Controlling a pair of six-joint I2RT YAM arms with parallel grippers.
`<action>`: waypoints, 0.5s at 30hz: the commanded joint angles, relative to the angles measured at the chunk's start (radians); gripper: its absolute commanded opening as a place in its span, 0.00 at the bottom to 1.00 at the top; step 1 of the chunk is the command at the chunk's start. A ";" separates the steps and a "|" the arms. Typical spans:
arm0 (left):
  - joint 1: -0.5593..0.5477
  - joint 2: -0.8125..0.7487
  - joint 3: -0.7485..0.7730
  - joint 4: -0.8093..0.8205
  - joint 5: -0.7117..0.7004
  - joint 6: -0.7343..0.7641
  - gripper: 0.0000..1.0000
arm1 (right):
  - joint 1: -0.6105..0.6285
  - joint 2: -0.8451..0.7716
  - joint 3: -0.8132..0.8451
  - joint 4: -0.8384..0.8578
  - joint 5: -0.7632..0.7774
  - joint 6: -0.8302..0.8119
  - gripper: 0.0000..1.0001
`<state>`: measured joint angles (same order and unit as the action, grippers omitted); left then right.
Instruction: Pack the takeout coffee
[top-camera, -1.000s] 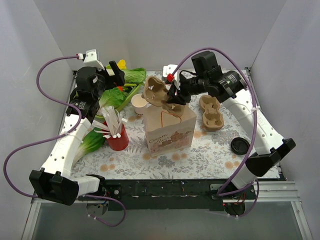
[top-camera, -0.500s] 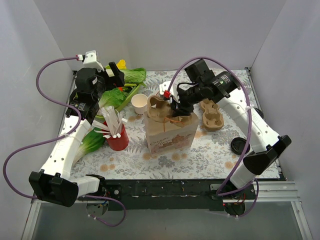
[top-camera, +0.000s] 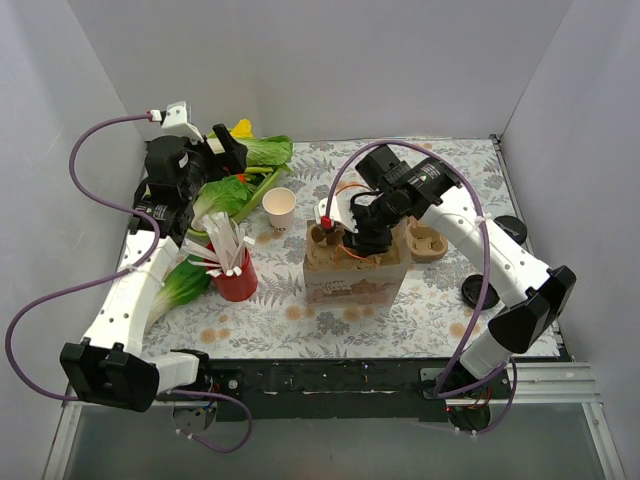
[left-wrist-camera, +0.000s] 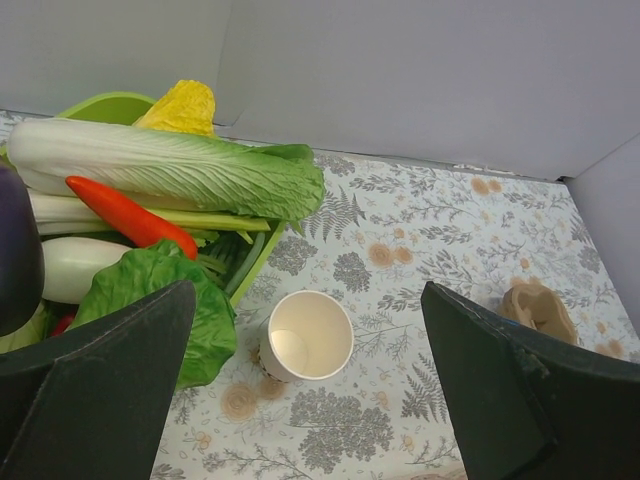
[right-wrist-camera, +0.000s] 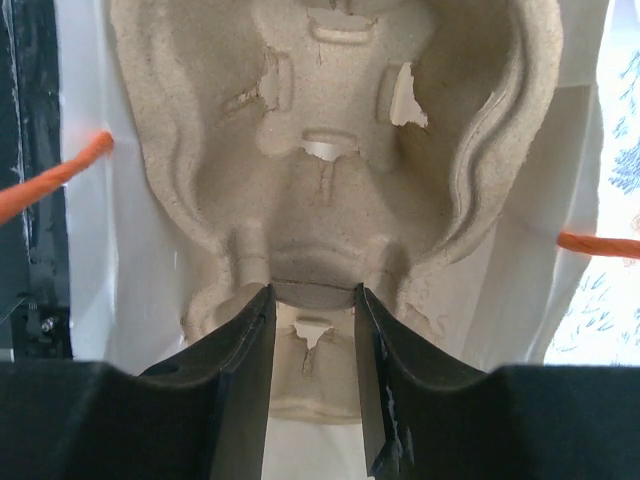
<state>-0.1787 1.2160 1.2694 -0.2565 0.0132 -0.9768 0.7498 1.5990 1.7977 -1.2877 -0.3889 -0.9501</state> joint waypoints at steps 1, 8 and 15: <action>0.033 0.008 0.007 0.020 0.096 -0.039 0.98 | 0.003 -0.083 -0.038 -0.021 0.047 -0.009 0.01; 0.059 0.048 0.015 0.043 0.179 -0.053 0.98 | 0.022 -0.114 -0.103 -0.022 0.105 0.005 0.01; 0.059 0.076 0.054 0.054 0.183 -0.033 0.98 | 0.025 -0.178 -0.083 -0.018 0.091 0.040 0.01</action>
<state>-0.1261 1.2926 1.2724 -0.2314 0.1711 -1.0199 0.7692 1.4952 1.7016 -1.2926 -0.2935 -0.9291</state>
